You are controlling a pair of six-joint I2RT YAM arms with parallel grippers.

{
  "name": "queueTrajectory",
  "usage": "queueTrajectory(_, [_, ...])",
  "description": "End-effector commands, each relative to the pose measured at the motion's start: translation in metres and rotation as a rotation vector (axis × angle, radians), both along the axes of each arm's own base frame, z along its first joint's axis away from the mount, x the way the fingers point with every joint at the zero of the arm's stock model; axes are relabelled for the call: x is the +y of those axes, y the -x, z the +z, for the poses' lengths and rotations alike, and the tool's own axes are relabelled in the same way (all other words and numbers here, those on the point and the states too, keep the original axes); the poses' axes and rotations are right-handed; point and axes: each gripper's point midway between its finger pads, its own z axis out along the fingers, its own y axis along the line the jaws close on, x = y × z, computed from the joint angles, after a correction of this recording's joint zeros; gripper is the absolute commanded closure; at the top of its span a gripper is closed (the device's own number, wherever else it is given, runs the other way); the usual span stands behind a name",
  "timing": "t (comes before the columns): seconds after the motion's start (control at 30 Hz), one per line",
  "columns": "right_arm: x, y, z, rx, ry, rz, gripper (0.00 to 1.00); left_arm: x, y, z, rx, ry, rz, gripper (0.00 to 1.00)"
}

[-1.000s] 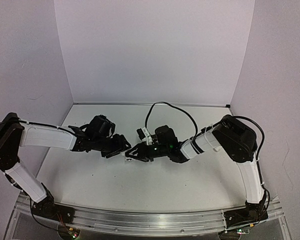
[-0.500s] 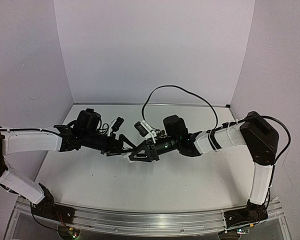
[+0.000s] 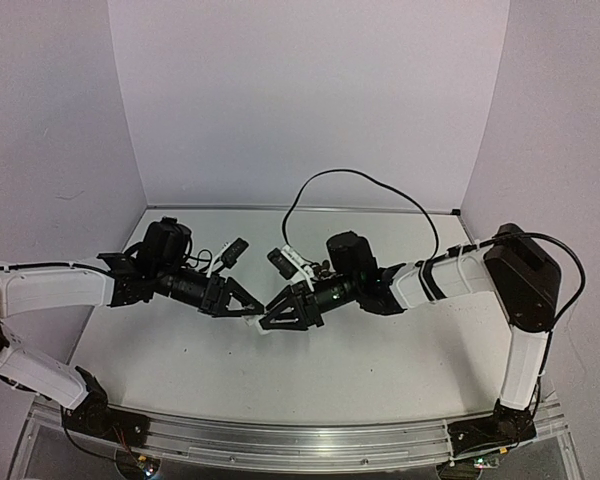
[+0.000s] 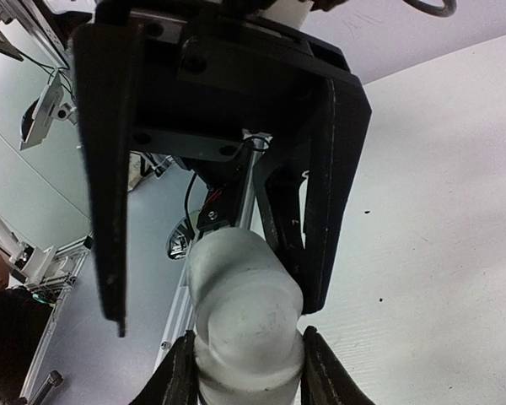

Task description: Install the water faucets

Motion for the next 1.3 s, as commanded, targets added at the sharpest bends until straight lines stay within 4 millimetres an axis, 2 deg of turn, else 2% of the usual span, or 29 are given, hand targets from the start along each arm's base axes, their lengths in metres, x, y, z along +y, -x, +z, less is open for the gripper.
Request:
queueTrajectory(0.0, [-0.003,-0.004,0.024,-0.061,-0.049,-0.027,1.00,0.004,0.007,0.014,-0.020,0.048,-0.037,0.45])
queueTrajectory(0.07, [-0.003,-0.004,0.025,-0.066,-0.050,-0.032,1.00,0.005,0.007,0.011,-0.012,0.045,-0.039,0.48])
queueTrajectory(0.17, [-0.001,-0.007,0.026,-0.062,-0.051,-0.035,1.00,0.005,0.005,0.009,-0.006,0.037,-0.033,0.59])
queueTrajectory(0.33, [0.003,-0.015,0.023,-0.058,-0.040,-0.070,1.00,0.004,0.002,0.004,0.000,0.013,-0.033,0.57])
queueTrajectory(0.4, [0.006,-0.017,0.024,-0.058,-0.043,-0.075,1.00,0.004,-0.001,0.003,-0.010,-0.006,-0.023,0.59])
queueTrajectory(0.53, [0.010,-0.024,0.023,-0.049,-0.037,-0.096,1.00,0.005,-0.009,0.002,-0.029,-0.048,0.011,0.74])
queueTrajectory(0.63, [0.013,-0.032,0.021,-0.042,-0.027,-0.135,0.99,0.008,-0.017,0.001,-0.059,-0.083,0.053,0.90])
queueTrajectory(0.67, [0.014,-0.035,0.020,-0.038,-0.021,-0.154,0.93,0.010,-0.022,0.000,-0.076,-0.100,0.079,0.93])
queueTrajectory(0.77, [0.014,-0.058,0.008,-0.034,0.031,-0.287,0.48,0.025,-0.042,-0.004,-0.146,-0.186,0.214,1.00])
queueTrajectory(0.83, [0.006,-0.076,-0.001,-0.028,0.071,-0.403,0.31,0.050,-0.071,-0.016,-0.204,-0.326,0.408,1.00])
queueTrajectory(0.93, [-0.021,-0.118,-0.018,0.024,0.168,-0.663,0.20,0.104,-0.111,-0.024,-0.295,-0.527,0.738,1.00])
queueTrajectory(1.03, [-0.050,-0.148,-0.031,0.054,0.265,-0.841,0.17,0.137,-0.130,-0.021,-0.369,-0.627,0.925,1.00])
queueTrajectory(1.13, [-0.073,-0.167,-0.040,0.006,0.375,-0.964,0.14,0.141,-0.139,-0.027,-0.399,-0.646,0.973,1.00])
queueTrajectory(1.27, [-0.103,-0.190,-0.049,0.037,0.506,-1.100,0.02,0.139,-0.148,-0.052,-0.370,-0.710,0.981,1.00])
